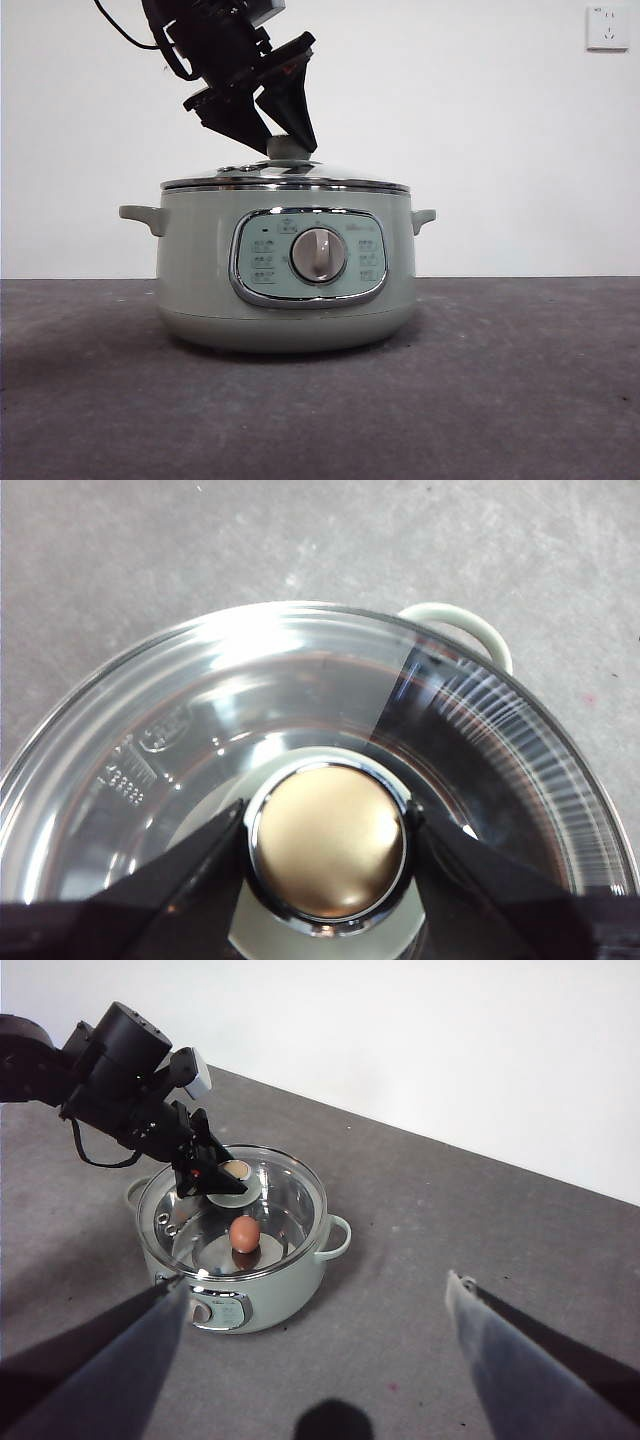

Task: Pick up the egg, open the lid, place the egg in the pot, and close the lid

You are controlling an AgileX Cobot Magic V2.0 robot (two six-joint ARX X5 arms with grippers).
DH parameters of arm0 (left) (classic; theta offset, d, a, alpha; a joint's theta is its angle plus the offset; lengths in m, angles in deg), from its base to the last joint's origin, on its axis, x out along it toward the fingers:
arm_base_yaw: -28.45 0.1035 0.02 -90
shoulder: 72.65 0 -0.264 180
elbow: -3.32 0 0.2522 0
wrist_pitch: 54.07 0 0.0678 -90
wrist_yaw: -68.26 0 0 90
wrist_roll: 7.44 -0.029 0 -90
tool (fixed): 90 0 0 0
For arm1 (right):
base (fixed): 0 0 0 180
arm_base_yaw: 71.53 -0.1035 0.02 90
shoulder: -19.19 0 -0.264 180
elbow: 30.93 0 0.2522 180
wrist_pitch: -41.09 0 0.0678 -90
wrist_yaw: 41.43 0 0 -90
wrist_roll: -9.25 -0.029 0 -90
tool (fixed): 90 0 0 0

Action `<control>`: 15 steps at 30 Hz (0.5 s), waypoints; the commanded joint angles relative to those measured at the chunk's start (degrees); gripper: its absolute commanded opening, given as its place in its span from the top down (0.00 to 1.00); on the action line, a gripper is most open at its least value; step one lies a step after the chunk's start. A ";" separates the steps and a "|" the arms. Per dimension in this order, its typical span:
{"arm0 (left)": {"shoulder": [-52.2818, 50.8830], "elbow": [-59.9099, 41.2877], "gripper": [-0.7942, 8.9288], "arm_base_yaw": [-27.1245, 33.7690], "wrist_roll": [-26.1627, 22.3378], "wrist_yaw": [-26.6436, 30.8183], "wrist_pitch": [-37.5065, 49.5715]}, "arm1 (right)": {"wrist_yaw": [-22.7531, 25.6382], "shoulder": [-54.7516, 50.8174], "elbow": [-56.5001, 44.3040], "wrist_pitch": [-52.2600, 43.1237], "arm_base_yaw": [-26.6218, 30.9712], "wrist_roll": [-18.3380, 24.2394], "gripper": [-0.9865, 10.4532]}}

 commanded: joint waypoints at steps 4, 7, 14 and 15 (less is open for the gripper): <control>-0.02 0.39 0.93 -0.17 -0.09 -0.02 0.42 | 0.28 -0.13 -0.37 1.29 0.00 -0.42 0.53; -0.02 0.39 0.92 -0.17 -0.09 -0.04 -0.24 | 0.28 -0.13 -0.37 1.29 -0.02 -0.44 0.53; -0.02 0.39 0.66 -0.13 -0.07 -0.07 -0.79 | 0.26 -0.11 -0.37 1.29 -0.02 -0.46 0.53; -0.02 0.42 0.59 -0.13 -0.09 -0.07 -0.76 | 0.26 -0.11 -0.37 1.29 0.00 -0.46 0.53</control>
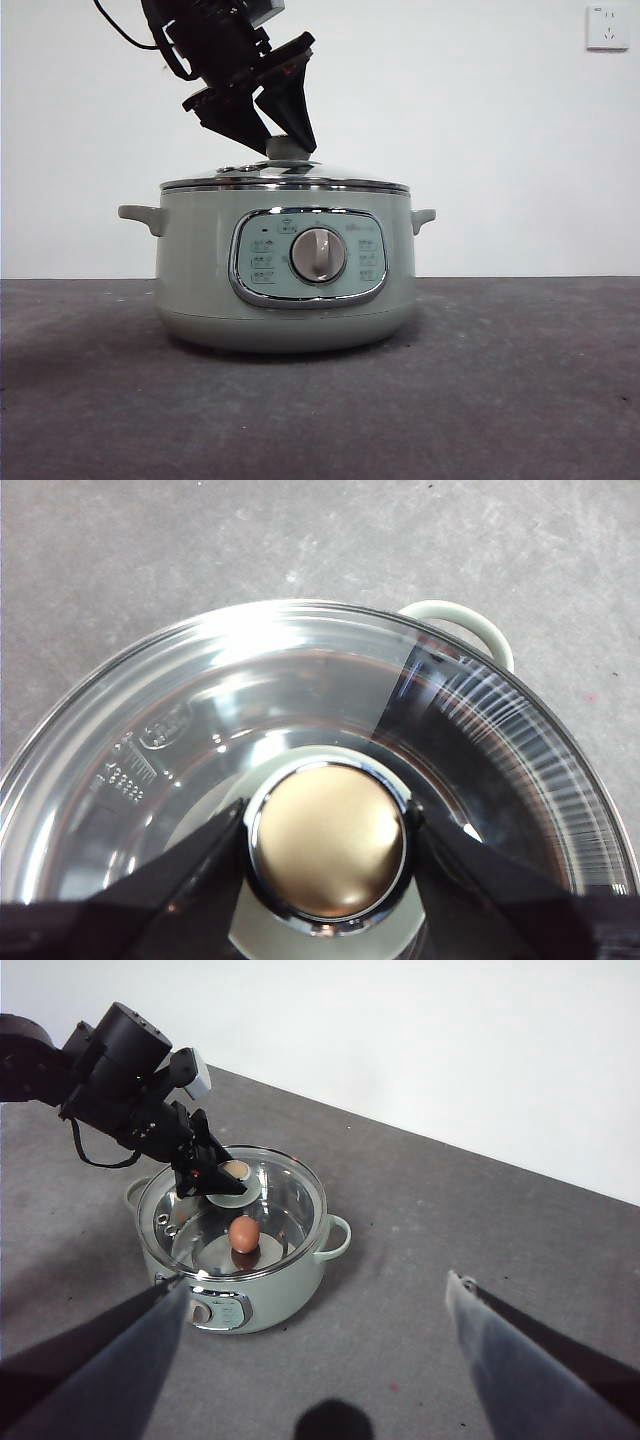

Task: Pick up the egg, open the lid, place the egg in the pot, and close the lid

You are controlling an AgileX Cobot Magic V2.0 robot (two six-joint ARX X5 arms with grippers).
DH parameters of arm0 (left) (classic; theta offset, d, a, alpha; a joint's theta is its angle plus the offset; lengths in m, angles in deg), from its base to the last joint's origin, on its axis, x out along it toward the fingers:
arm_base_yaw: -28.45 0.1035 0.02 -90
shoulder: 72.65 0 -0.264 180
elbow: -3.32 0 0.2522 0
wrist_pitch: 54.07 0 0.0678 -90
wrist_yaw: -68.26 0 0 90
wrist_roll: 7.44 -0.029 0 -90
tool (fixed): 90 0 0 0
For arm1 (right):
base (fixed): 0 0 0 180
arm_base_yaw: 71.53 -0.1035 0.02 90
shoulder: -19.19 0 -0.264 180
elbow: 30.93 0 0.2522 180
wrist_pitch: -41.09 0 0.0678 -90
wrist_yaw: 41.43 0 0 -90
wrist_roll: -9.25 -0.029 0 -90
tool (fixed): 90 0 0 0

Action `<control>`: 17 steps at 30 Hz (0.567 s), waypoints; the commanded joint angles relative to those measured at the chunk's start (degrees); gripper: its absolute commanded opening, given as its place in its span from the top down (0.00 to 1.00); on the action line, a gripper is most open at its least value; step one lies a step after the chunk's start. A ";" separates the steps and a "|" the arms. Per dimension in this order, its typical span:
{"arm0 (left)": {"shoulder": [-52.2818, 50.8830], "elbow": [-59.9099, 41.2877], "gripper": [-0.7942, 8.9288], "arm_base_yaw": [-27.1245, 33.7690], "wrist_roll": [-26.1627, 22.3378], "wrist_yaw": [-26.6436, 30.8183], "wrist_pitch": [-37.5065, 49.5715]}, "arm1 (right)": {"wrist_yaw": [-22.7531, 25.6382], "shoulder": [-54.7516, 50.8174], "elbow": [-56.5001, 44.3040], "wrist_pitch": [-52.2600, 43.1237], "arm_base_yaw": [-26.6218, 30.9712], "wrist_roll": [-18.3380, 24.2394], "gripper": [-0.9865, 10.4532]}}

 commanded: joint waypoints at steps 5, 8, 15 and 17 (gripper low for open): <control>-0.02 0.39 0.53 -0.09 -0.20 -0.07 0.24 | 0.24 -0.11 -0.37 1.29 -0.02 -0.59 0.53; -0.02 0.52 0.53 -0.04 -0.20 -0.04 0.66 | 0.26 -0.11 -0.37 1.27 -0.02 -0.61 0.53; -1.01 1.20 0.53 0.04 0.70 -0.09 0.13 | 0.24 -0.11 -0.37 1.27 -0.02 -0.66 0.53; -2.05 1.33 0.53 0.07 0.68 -0.07 -0.33 | 0.24 -0.11 -0.37 1.27 -0.02 -0.66 0.53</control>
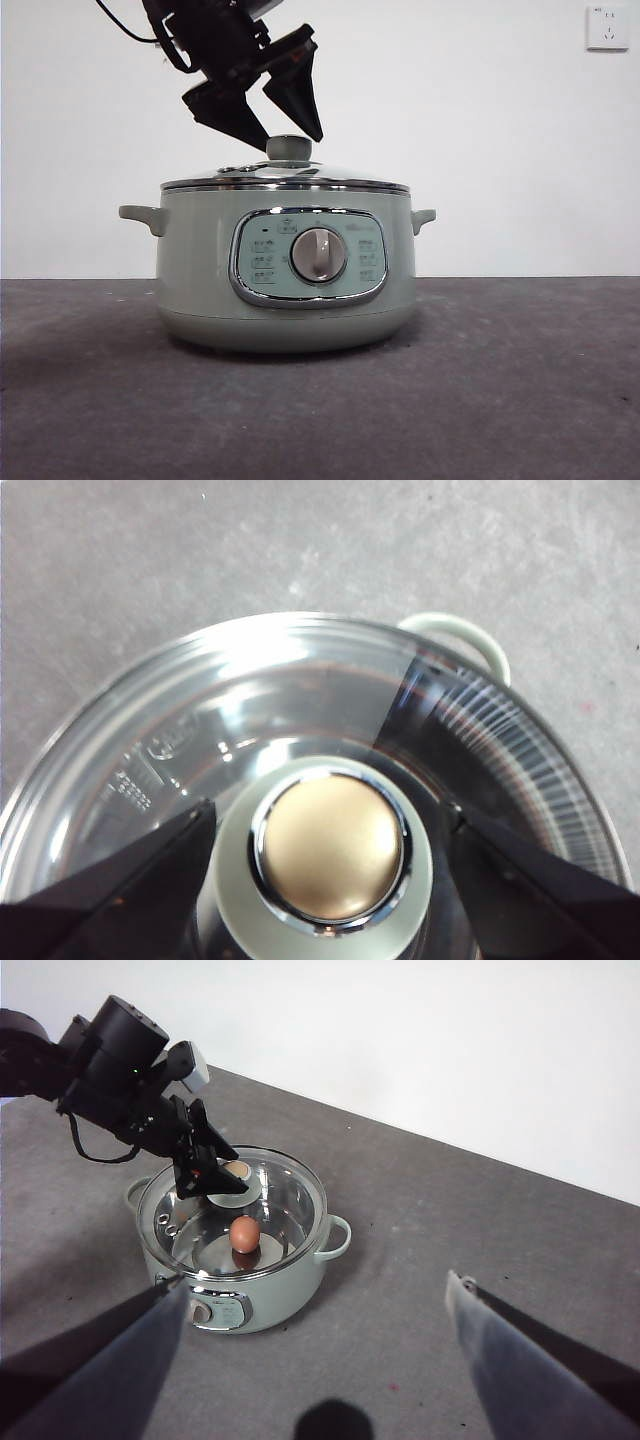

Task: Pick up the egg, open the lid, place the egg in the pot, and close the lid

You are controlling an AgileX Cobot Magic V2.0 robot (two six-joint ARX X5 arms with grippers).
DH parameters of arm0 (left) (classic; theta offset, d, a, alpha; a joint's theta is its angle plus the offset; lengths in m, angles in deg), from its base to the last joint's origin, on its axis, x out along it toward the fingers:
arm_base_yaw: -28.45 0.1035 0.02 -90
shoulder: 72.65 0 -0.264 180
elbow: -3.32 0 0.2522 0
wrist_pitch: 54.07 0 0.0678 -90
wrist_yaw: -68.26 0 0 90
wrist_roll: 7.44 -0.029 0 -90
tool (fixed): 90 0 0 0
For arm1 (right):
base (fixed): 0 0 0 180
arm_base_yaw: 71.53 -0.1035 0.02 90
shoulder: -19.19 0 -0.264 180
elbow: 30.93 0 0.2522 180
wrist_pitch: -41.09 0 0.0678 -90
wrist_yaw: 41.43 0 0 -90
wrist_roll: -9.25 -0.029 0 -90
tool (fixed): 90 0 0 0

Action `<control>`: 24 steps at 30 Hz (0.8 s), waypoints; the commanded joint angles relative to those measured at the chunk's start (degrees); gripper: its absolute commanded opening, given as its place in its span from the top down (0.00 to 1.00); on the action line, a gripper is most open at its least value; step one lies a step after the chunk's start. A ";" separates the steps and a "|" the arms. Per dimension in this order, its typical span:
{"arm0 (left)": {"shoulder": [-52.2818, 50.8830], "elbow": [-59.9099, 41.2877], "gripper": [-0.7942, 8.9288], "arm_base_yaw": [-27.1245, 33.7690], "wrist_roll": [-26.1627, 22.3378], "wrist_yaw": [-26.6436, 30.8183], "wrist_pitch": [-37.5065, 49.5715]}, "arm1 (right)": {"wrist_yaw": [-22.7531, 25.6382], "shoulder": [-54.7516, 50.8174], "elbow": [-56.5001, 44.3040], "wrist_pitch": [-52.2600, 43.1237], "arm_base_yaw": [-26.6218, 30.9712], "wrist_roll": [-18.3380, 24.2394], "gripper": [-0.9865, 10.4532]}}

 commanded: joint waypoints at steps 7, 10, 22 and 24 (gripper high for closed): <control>-8.55 1.33 0.53 0.52 0.61 -0.04 -2.97 | 0.22 0.42 -0.37 1.27 -0.02 -0.63 0.53; -12.98 1.88 0.53 0.55 0.61 -0.07 -7.37 | 0.20 1.03 -0.37 1.29 -0.02 -0.61 0.53; -31.26 2.34 0.53 0.50 1.44 -0.63 -26.34 | -3.17 4.96 -0.37 1.31 -0.02 -0.44 0.53; -33.33 2.34 0.53 0.50 1.79 -0.63 -27.63 | -3.28 5.55 -0.37 1.33 -0.02 -0.44 0.53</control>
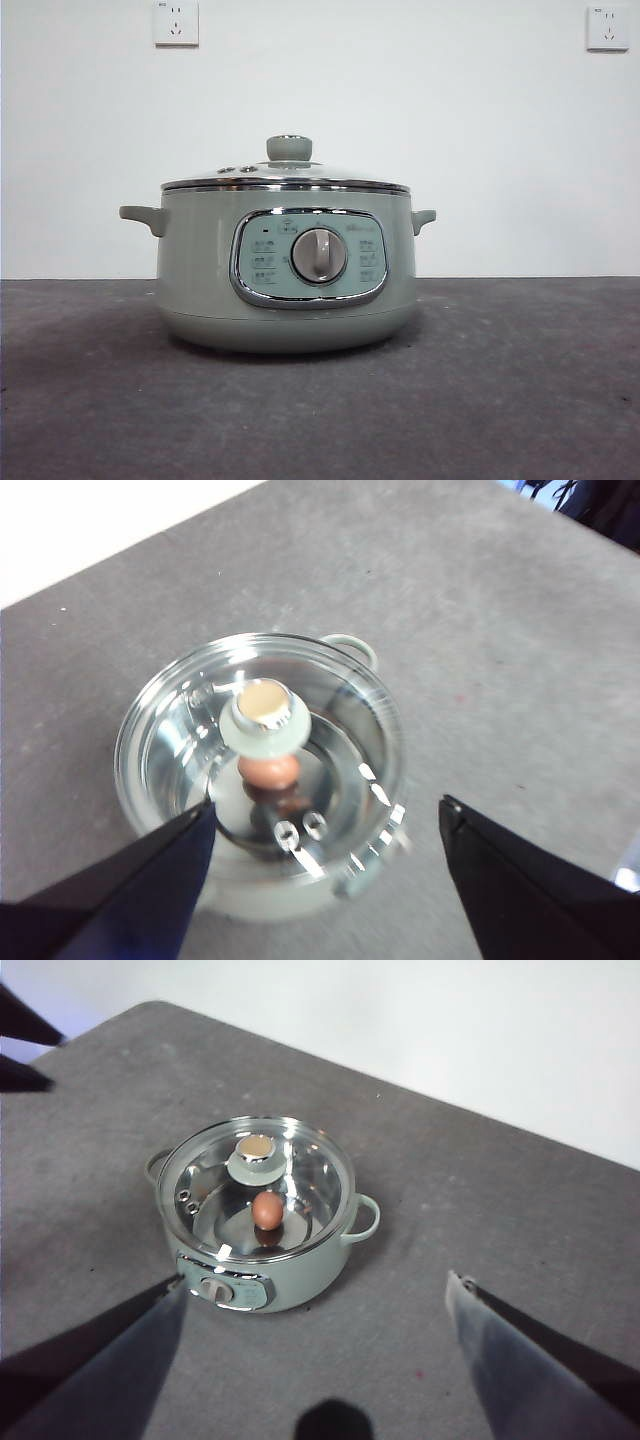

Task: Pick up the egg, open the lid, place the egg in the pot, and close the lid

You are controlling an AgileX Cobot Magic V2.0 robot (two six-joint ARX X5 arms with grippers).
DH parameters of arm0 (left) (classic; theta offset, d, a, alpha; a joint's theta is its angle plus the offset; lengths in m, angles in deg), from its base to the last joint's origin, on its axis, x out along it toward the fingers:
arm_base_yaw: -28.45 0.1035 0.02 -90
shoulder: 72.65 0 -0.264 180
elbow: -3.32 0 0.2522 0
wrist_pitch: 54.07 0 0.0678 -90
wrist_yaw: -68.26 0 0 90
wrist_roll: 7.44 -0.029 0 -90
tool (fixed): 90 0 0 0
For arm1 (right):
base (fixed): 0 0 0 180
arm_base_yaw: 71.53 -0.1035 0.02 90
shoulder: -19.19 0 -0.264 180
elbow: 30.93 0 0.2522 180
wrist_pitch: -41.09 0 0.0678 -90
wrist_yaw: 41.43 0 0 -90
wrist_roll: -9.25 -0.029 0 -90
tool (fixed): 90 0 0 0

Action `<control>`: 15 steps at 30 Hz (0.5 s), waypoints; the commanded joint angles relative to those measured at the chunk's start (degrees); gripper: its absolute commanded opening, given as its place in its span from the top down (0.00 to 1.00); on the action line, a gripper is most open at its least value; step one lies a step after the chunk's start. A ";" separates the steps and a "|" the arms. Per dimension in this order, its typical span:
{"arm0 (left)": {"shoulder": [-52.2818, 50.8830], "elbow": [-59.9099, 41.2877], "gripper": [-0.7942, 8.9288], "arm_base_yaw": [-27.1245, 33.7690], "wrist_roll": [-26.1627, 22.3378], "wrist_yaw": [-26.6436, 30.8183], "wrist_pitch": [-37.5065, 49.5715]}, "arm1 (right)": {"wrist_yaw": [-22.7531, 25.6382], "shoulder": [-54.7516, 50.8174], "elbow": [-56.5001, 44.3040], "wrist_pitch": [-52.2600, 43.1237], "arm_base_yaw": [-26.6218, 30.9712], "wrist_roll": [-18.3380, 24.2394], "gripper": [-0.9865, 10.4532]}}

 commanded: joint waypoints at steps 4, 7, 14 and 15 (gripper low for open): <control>-5.14 0.04 0.66 0.17 0.96 -0.15 -2.49 | -0.26 1.46 -0.37 1.33 -0.02 -0.57 0.54; -6.49 0.04 0.82 0.17 1.40 -0.17 -3.26 | -1.44 1.99 -0.37 1.36 -0.02 -0.59 0.73; -6.99 0.04 0.93 0.15 1.38 -0.28 -5.90 | -3.76 2.64 -0.37 1.36 -0.02 -0.42 0.92; -6.99 0.04 0.93 0.15 1.38 -0.28 -5.86 | -3.63 2.67 -0.37 1.36 -0.02 -0.46 0.92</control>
